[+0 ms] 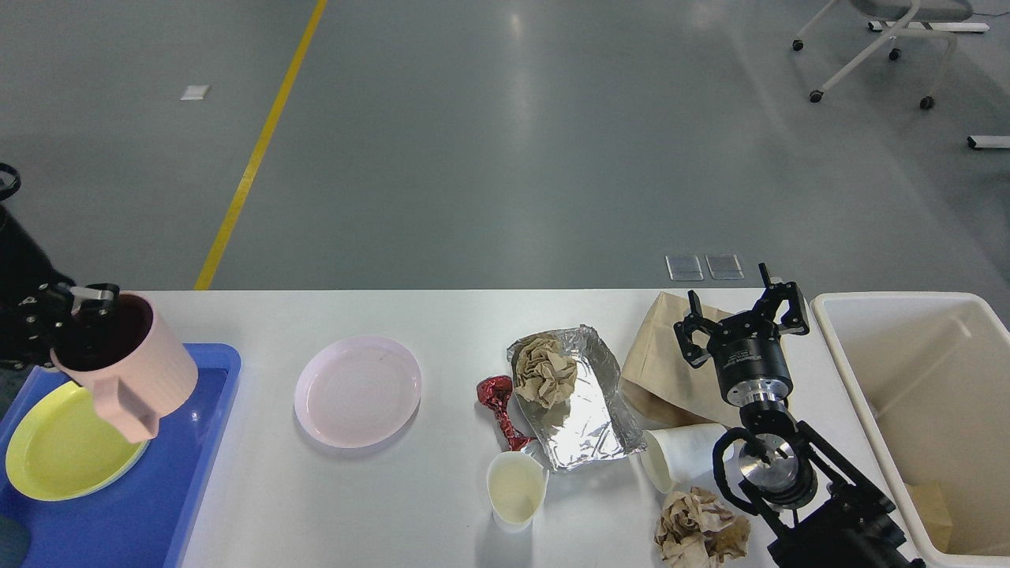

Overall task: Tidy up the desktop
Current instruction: 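Lift the pink mug and set it on the blue tray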

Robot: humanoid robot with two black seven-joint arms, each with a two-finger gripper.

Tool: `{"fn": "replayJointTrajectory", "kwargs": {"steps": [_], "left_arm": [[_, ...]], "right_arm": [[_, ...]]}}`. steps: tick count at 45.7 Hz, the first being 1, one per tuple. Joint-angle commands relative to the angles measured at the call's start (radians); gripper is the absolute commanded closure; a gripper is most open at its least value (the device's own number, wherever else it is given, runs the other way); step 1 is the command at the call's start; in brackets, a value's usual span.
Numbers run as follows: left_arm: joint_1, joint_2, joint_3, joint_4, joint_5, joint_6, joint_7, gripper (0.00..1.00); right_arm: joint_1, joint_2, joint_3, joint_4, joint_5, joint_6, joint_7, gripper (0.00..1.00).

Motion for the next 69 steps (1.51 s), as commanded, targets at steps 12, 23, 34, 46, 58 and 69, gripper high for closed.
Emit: {"fn": "replayJointTrajectory", "kwargs": {"steps": [12,23,34,46,58,69], "left_arm": [[0.522,0.195,-0.297,0.233,0.275,0.13,-0.102,1.0],[0.769,0.2,-0.455,0.259,0.411,0.257,-0.117,1.0],[0.83,0.198,-0.463,0.301,0.422,0.332,-0.12,1.0],[0.861,0.197,-0.477,0.301,0.421,0.375,-0.116,1.0],[0.867,0.197,-0.477,0.301,0.421,0.401,-0.111,0.99],[0.892,0.194,-0.512,0.301,0.41,0.404,-0.104,0.78]], "right_arm": [[0.0,0.001,0.0,0.0,0.0,0.0,0.0,0.0],[-0.001,0.0,0.0,0.0,0.0,0.0,0.0,0.0],[0.0,0.001,0.0,0.0,0.0,0.0,0.0,0.0],[0.0,0.0,0.0,-0.001,0.0,-0.002,0.0,0.0],[-0.001,0.001,0.0,-0.001,0.0,0.0,0.0,0.0],[-0.001,0.001,0.0,-0.001,0.0,0.0,0.0,0.0]]}}
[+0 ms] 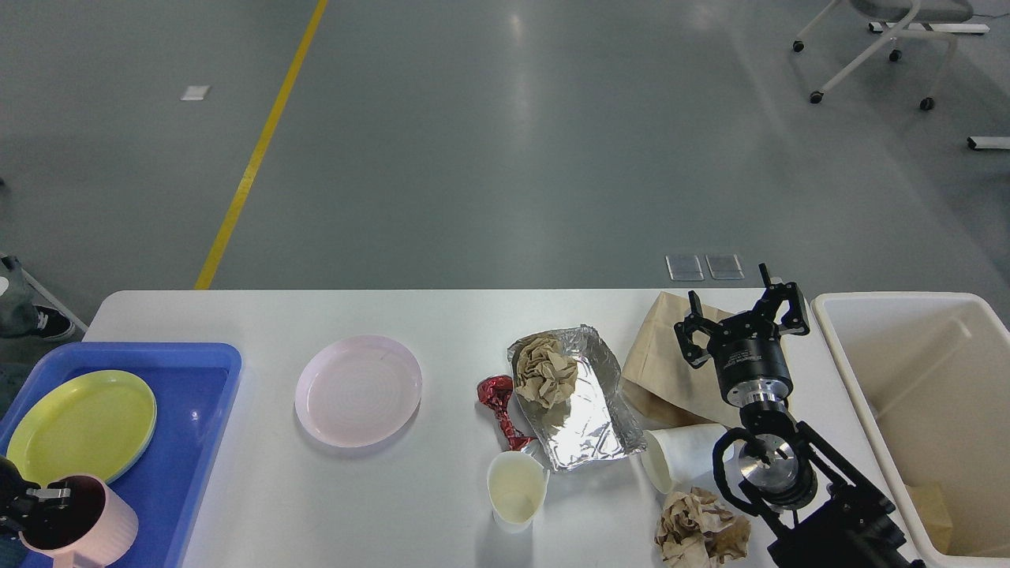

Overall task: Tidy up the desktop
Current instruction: 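Lift the pink mug and set it on the blue tray, then release the pink mug and raise the left gripper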

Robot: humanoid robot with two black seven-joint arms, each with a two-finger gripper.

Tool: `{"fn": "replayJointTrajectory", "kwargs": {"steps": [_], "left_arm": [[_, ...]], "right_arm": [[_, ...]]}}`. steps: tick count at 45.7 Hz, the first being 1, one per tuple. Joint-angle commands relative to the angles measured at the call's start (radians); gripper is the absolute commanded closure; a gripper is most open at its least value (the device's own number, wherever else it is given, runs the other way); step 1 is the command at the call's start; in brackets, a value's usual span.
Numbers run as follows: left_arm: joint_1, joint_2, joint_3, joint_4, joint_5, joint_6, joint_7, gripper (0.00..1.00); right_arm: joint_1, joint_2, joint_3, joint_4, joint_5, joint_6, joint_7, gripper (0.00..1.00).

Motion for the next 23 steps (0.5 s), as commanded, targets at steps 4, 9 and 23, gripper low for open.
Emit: {"fn": "replayJointTrajectory", "kwargs": {"steps": [4,9,23], "left_arm": [[0.042,-0.003,-0.069,0.0,-0.002,0.001,0.007,0.67],[0.045,-0.002,-0.09,0.0,-0.008,0.001,0.003,0.4],[-0.085,0.007,0.015,-0.023,-0.014,-0.167,-0.001,0.06]], "right_arm": [[0.001,0.001,0.0,0.0,0.0,-0.001,0.0,0.0],[0.001,0.001,0.0,0.001,0.0,0.0,0.0,0.0],[-0.001,0.001,0.0,0.0,0.0,0.0,0.0,0.0]]}}
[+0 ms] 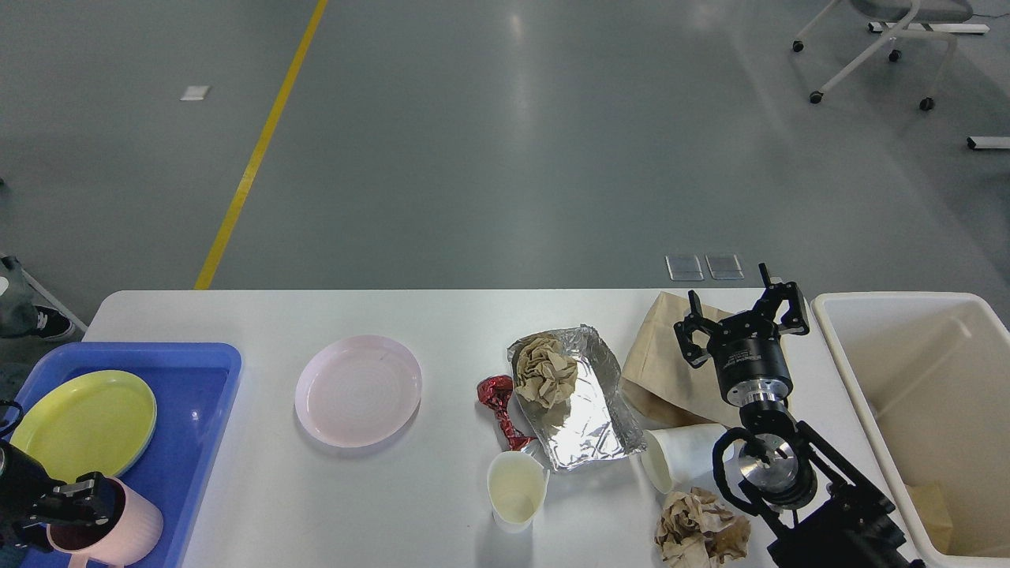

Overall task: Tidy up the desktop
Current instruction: 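Release the pink mug and raise the left gripper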

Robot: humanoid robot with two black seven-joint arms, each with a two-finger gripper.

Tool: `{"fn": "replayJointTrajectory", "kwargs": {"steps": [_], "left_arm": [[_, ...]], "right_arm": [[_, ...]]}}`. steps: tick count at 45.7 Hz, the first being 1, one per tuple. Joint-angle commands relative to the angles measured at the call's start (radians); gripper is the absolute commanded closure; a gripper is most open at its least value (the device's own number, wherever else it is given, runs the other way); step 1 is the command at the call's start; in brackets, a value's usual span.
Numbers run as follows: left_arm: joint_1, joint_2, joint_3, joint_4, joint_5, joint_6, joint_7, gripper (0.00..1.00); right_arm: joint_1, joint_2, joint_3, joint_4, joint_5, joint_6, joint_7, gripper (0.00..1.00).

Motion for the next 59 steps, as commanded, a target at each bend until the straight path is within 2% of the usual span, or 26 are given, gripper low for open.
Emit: {"fn": "replayJointTrajectory", "kwargs": {"steps": [1,12,20,27,39,50,59], "left_arm": [[-0.122,0.004,0.11,-0.004,-0.002,-0.134,0.001,0.05],[-0.439,-0.03,0.334,-0.044,-0.005,-0.374,-0.001,0.05],[-0.676,-0.166,0.455,-0.082,-0.07,-0.374,-0.002,0.05],[-0.886,-0.349,0.543,-0.161,-0.185,-0.374,-0.002,0.05],[-1.226,-0.625,0.552,-0.338,-0.538,-0.374,0.024,0.05],[-1.421,-0.667,0.552,-0.533,-0.767,-0.374,0.146,0.05],[-1.421,-0.682,0.547,-0.544,-0.793,-0.374,0.147,0.05]], "right_arm": [[0.0,0.001,0.0,0.001,0.0,0.0,0.0,0.0],[-0.001,-0.001,0.0,-0.001,0.0,0.0,0.0,0.0],[0.0,-0.001,0.0,-0.001,0.0,-0.001,0.0,0.0],[0.0,0.001,0.0,0.001,0.0,-0.001,0.0,0.0],[0.0,0.001,0.0,-0.001,0.0,0.0,0.0,0.0],[0.0,0.001,0.0,-0.001,0.0,0.0,0.0,0.0],[0.0,-0.001,0.0,0.001,0.0,0.0,0.0,0.0]]}}
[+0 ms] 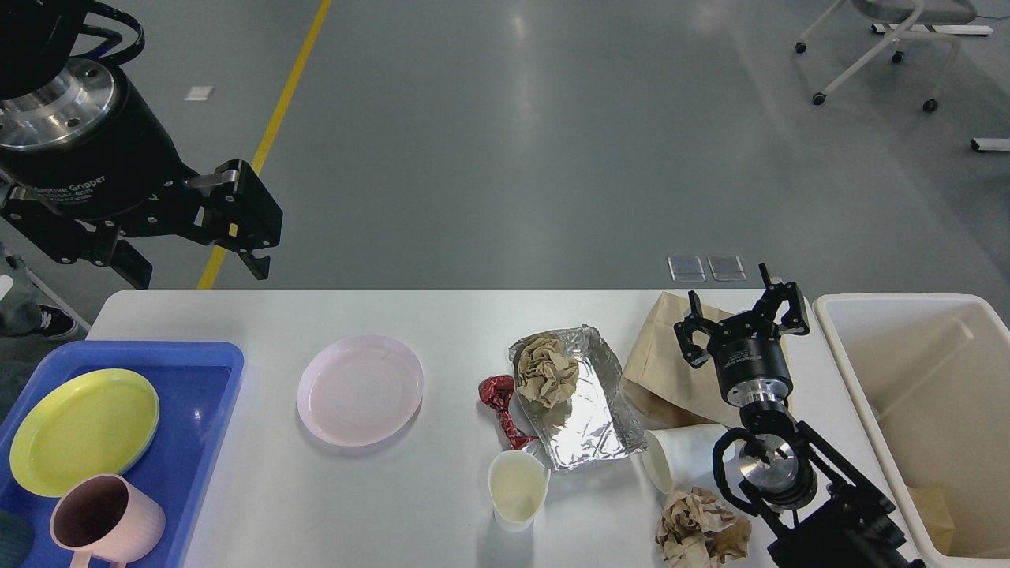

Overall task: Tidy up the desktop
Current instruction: 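Release the pink mug and raise the left gripper, then lower the left gripper to the pink plate edge and grasp it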

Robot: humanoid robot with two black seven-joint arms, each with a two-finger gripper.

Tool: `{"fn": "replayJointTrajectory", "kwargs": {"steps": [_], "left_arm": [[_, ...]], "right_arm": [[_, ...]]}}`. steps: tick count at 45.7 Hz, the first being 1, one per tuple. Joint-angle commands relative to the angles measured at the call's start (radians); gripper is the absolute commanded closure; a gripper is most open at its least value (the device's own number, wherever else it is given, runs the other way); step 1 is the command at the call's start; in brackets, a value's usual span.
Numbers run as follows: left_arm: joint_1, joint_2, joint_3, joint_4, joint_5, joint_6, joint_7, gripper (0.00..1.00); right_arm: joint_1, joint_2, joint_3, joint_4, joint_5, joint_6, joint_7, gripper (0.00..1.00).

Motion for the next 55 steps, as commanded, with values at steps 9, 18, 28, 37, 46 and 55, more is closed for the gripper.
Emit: {"fn": "replayJointTrajectory", "kwargs": {"steps": [9,18,28,37,46,55], "left_arm": [[0.043,-0.006,-0.019,0.0,0.003,0.0,-0.009,0.04],[0.058,-0.009,-0.023,0.0,-0.001,0.0,-0.012,0.04],[0.107,-0.013,-0.036,0.002,-0.039,0.0,-0.066,0.05],[0.291,-0.016,-0.016,0.0,-0.23,0.282,-0.075,0.1],[0.504,-0.052,-0.036,0.019,-0.395,0.554,-0.014,0.1],[0.704,-0.042,-0.144,0.049,-0.76,0.873,0.178,0.09]], "right_arm": [[0.0,-0.001,0.0,0.001,0.0,0.001,0.0,0.0],[0.0,-0.001,0.0,0.001,0.0,0.001,0.0,0.0],[0.0,0.001,0.0,0.001,0.0,-0.001,0.0,0.0],[-0.001,-0.001,0.0,0.001,0.0,0.001,0.0,0.0],[0.0,0.001,0.0,0.001,0.0,0.001,0.0,0.0],[-0.001,0.001,0.0,0.001,0.0,0.001,0.0,0.0]]}}
